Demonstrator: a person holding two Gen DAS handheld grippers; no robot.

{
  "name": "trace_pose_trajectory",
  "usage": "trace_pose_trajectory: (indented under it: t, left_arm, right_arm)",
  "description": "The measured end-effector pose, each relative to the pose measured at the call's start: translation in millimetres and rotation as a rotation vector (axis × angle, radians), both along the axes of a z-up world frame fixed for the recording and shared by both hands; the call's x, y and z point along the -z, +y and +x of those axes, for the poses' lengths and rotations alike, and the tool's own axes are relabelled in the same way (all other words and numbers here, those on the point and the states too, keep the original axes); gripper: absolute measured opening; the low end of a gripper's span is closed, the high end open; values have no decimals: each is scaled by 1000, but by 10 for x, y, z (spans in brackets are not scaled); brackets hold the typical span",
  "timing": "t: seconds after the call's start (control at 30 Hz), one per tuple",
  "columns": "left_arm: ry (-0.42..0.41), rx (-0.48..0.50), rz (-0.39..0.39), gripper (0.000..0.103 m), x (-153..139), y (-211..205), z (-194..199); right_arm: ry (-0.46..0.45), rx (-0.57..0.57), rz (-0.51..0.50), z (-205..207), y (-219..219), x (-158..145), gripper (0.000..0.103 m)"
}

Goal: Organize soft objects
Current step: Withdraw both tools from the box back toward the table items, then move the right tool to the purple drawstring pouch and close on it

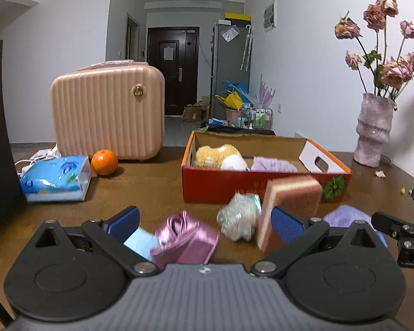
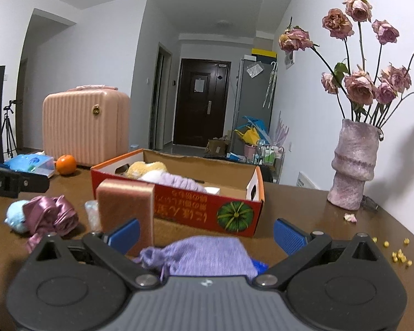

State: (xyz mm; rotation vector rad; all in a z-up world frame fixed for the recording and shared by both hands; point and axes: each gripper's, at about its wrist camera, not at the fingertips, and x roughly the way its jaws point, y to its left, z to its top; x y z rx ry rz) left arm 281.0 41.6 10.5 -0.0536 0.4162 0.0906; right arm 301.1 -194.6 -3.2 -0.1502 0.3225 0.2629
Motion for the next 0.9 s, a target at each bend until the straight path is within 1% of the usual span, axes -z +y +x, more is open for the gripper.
trace_pose_trajectory:
  t: [0.3, 0.43, 0.7, 0.8, 0.9]
  left_arm:
    - [20, 7, -10, 103, 106, -3, -375]
    - [15, 9, -9, 103, 137, -14, -485]
    - [27, 1, -18, 103, 162, 17, -461]
    - [27, -11, -17, 103, 169, 55, -430]
    - [34, -26, -32, 103, 175, 131, -387]
  right_arm:
    - [23, 11, 16, -337, -55, 87, 103]
    - [29, 13, 15, -385, -57, 119, 103]
    - [43, 20, 7, -391, -35, 170, 103]
    - [52, 25, 5, -359, -35, 178, 103]
    - [67, 25, 7, -299, -45, 179, 103]
